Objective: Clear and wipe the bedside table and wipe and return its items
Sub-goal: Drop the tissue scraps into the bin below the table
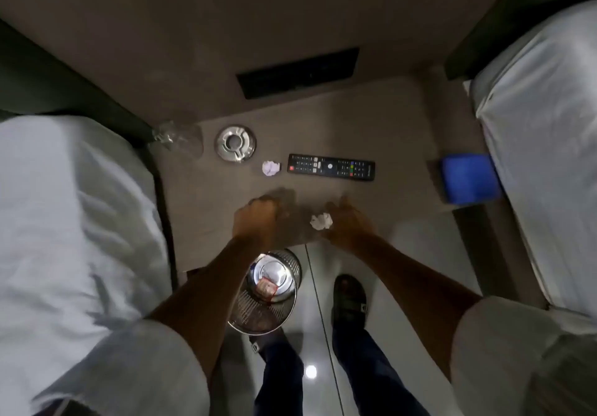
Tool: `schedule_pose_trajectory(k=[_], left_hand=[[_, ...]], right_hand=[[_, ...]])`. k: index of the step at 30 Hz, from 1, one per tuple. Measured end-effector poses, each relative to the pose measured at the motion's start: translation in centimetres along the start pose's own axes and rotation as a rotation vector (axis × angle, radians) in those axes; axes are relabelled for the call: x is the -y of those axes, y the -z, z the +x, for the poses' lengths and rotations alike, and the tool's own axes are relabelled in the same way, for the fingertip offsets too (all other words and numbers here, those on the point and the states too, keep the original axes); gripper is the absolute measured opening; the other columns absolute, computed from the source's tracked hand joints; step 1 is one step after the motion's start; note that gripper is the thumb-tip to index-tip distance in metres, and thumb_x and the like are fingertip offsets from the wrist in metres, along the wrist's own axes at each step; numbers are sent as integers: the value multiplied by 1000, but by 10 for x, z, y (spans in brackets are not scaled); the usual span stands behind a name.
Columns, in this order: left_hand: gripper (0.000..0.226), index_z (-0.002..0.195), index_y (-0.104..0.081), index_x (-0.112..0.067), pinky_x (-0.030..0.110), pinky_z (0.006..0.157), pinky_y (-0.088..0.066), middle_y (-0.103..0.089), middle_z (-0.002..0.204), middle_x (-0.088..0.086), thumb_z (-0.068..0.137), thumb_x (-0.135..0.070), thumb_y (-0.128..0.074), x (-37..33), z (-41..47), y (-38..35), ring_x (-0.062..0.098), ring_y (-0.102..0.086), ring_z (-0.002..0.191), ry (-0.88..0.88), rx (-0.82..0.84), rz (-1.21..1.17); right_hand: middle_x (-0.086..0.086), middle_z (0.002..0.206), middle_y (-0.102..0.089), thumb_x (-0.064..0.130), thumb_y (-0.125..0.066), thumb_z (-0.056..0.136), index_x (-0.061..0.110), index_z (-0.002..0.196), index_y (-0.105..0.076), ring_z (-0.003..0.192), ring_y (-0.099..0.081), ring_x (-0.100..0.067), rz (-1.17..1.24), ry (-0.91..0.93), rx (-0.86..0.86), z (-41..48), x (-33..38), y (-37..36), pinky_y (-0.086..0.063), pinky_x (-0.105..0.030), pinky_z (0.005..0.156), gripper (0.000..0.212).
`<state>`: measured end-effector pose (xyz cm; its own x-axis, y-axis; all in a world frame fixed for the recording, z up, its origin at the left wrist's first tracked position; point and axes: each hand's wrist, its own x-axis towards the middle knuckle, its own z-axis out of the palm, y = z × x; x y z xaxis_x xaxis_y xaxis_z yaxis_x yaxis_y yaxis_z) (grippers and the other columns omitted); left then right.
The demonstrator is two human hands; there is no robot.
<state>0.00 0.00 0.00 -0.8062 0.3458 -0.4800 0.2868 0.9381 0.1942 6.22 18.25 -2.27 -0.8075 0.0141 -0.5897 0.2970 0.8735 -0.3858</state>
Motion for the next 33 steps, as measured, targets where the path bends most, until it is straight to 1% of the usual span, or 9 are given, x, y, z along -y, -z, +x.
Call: schedule_pose_trajectory(k=[4,9,12,15,19,22,27,30,33], left_hand=[[43,132,-52,-14,44,88,-47,-52,132,14,95,-36,-50,7,42,-22,34,-52,117,8,-128,3],[49,139,-47,-18,49,104,-37,-32,150,15,93,-34,-54,24,92,-19,34,-32,138,33,-178,-15],[35,122,-60,-27,46,101,-42,-48,137,9,88,-36,-57,34,108,-21,32,-39,131,64,-90,-105],[20,103,-67,-19,39,86,-44,-59,115,10,88,-24,-56,35,99,-29,33,-46,115,46,-27,-43],[33,123,-57,-13,39,87,-45,-51,129,15,91,-11,-51,48,60,-58,33,-43,121,-3,-42,-36],[48,135,-51,-15,51,101,-43,-40,143,19,88,-16,-60,69,40,-77,39,-33,134,26,-162,-117],[42,130,-56,-26,52,98,-39,-44,142,15,92,-44,-54,98,15,-91,39,-40,128,76,-341,-170],[57,136,-50,-30,55,99,-40,-38,147,16,86,-57,-57,112,-9,-99,37,-39,129,56,-261,-160],[59,138,-50,-27,54,99,-42,-31,152,17,84,-47,-65,120,-24,-116,39,-39,131,49,-197,-154]], right_hand=[[-16,140,-30,25,-60,86,25,134,-40,114,-51,-36,-84,69,14,17,-7,-36,-49,-45,91,52],[-18,137,-37,17,-56,89,16,128,-49,115,-52,-34,-217,182,-65,31,-9,-46,-47,-44,96,40],[-18,137,-36,19,-58,89,14,127,-50,117,-49,-34,-250,183,-61,36,-9,-45,-45,-44,97,39],[-17,135,-37,16,-61,87,13,124,-53,114,-52,-34,-249,164,-27,38,-6,-44,-48,-43,94,38],[-17,132,-39,6,-63,84,12,122,-54,113,-52,-34,-263,183,20,35,9,-52,-50,-42,92,40],[-16,134,-38,1,-62,83,11,122,-54,116,-50,-33,-258,210,20,33,21,-62,-50,-42,93,41],[-17,133,-39,3,-61,83,10,123,-53,116,-49,-35,-223,244,15,29,38,-74,-49,-45,95,41],[-18,132,-41,7,-61,83,9,123,-53,114,-51,-34,-198,283,14,22,51,-86,-49,-45,94,40],[-18,130,-42,5,-64,81,9,121,-54,110,-55,-34,-176,302,13,15,66,-102,-53,-46,90,42]])
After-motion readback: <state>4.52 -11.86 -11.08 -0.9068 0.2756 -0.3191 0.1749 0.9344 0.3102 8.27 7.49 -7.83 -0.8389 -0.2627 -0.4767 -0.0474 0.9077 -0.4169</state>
